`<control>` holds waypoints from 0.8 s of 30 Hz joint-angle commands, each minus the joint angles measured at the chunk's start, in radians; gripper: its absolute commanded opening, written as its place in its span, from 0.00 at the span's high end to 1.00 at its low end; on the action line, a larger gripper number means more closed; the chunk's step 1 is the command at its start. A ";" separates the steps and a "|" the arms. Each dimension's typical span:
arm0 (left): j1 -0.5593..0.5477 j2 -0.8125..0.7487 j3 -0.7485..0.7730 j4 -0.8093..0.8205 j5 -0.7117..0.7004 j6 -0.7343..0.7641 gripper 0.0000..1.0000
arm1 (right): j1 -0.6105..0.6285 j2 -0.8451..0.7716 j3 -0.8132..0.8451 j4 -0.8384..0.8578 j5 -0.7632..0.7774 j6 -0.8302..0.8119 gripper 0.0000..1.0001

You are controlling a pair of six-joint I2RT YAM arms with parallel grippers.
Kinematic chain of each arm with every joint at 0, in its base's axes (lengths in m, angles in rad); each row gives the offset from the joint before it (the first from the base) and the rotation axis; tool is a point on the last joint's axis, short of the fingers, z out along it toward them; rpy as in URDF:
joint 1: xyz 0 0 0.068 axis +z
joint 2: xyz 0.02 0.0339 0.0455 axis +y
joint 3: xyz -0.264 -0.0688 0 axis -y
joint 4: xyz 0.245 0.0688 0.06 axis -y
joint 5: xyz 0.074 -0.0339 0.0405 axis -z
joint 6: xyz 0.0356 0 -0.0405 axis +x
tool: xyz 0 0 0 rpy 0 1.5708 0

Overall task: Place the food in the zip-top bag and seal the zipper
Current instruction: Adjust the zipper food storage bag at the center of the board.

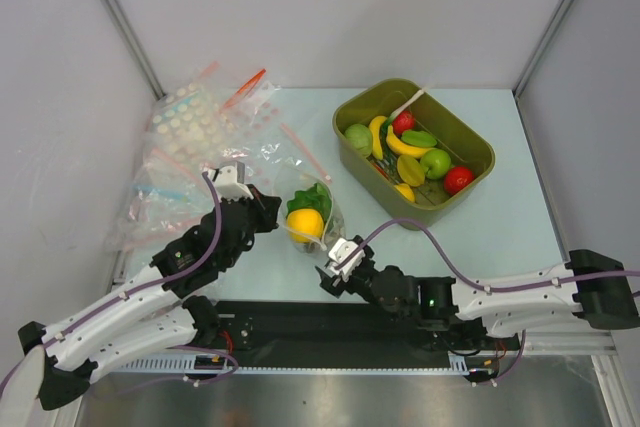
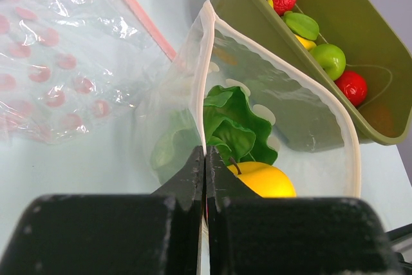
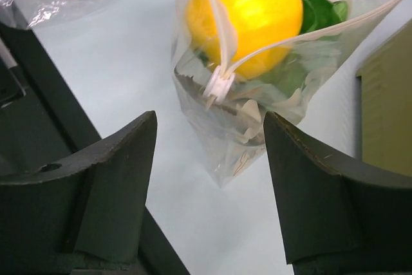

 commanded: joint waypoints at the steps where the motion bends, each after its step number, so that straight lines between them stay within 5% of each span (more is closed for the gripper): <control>1: 0.007 -0.007 0.020 0.031 -0.003 -0.001 1.00 | 0.011 0.030 -0.017 0.240 0.105 -0.054 0.28; 5: 0.007 -0.007 0.020 0.033 0.003 -0.003 0.99 | 0.012 0.043 -0.033 0.306 0.135 -0.065 0.32; 11: 0.007 -0.008 0.020 0.034 0.011 -0.001 1.00 | 0.011 0.044 -0.045 0.351 0.123 -0.068 0.56; 15: 0.007 -0.010 0.020 0.034 0.011 0.000 1.00 | 0.011 0.024 -0.059 0.351 0.109 -0.064 1.00; 24: 0.007 -0.051 0.024 0.020 -0.023 0.036 0.96 | -0.002 -0.202 -0.017 -0.027 -0.021 0.010 1.00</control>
